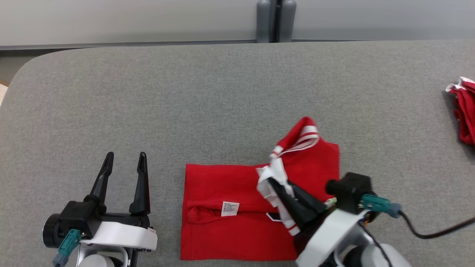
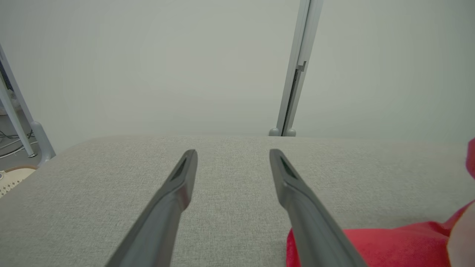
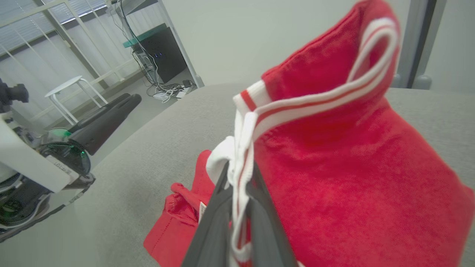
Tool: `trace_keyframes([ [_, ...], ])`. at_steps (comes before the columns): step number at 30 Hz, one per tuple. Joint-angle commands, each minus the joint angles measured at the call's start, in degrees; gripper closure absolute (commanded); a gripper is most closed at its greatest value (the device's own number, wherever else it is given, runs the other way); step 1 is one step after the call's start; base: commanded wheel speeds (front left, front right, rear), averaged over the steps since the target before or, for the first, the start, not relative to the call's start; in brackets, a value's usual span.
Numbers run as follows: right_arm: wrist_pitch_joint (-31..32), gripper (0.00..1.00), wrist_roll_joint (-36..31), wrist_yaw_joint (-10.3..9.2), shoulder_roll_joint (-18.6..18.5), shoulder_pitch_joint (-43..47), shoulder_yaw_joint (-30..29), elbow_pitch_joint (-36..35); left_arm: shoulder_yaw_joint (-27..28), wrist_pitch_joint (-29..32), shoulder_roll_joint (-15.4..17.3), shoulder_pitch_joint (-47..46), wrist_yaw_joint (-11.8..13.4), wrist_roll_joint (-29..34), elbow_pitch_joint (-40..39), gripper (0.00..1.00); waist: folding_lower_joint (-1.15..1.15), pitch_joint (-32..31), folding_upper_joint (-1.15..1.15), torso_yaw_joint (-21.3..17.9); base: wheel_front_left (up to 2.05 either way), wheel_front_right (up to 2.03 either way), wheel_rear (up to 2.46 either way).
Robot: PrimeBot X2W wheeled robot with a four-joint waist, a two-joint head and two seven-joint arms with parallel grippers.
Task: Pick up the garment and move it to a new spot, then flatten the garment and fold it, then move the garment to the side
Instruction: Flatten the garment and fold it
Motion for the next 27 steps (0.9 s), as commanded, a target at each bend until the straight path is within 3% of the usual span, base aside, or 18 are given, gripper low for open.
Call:
trace_keyframes([
  [1, -0.6, 1.00, 1.3, -0.01, 0.8, -1.5, 2.0, 1.5, 0.2, -0.2, -0.1, -0.7, -0.3, 0.5, 0.2, 0.00, 0.00, 0.4, 0.00, 0.8, 0.00, 0.00, 0.00],
  [6, -3.0, 1.00, 5.0, -0.01, 3.6, -6.0, 9.5, 8.9, 0.0, -0.2, -1.0, -1.7, -0.9, 0.7, 0.7, 0.00, 0.00, 1.2, 0.00, 2.6, 0.00, 0.00, 0.00],
  [12, -6.2, 1.00, 8.5, -0.01, 4.8, -10.2, 14.4, 16.9, 0.5, -0.2, -2.1, -2.4, -1.7, 1.2, 1.4, 0.00, 0.00, 2.1, 0.00, 3.9, 0.00, 0.00, 0.00],
  [13, -6.9, 0.81, 9.0, -0.01, 5.0, -10.7, 14.6, 17.9, 0.6, -0.2, -2.3, -2.5, -1.8, 1.1, 1.5, 0.00, 0.00, 2.2, 0.00, 4.0, 0.00, 0.00, 0.00],
  [14, -7.4, 0.68, 9.3, -0.01, 5.1, -11.1, 15.0, 18.9, 0.7, -0.2, -2.3, -2.5, -1.9, 1.2, 1.6, 0.00, 0.00, 2.2, 0.00, 4.0, 0.00, 0.00, 0.00],
  [15, -8.1, 0.05, 9.3, -0.01, 5.0, -11.7, 15.3, 19.5, 0.8, -0.2, -2.4, -2.4, -2.0, 1.4, 1.7, 0.00, 0.00, 2.3, 0.00, 4.1, 0.00, 0.00, 0.00],
  [16, -9.0, 0.00, 9.5, -0.01, 4.9, -12.3, 15.7, 19.9, 1.0, -0.2, -2.5, -2.4, -2.1, 1.5, 1.8, 0.00, 0.00, 2.3, 0.00, 4.0, 0.00, 0.00, 0.00],
  [22, -17.7, 0.00, 9.4, -0.01, 3.4, -14.5, 16.4, 17.8, 1.6, -0.2, -2.5, -2.7, -2.7, 2.2, 2.2, 0.00, 0.00, 2.1, 0.00, 3.5, 0.00, 0.00, 0.00],
  [27, -25.2, 0.00, 7.8, -0.01, 0.6, -13.8, 10.5, 16.0, 2.0, -0.2, -2.2, -2.8, -3.2, 3.0, 2.5, 0.00, 0.00, 1.4, 0.00, 2.4, 0.00, 0.00, 0.00],
])
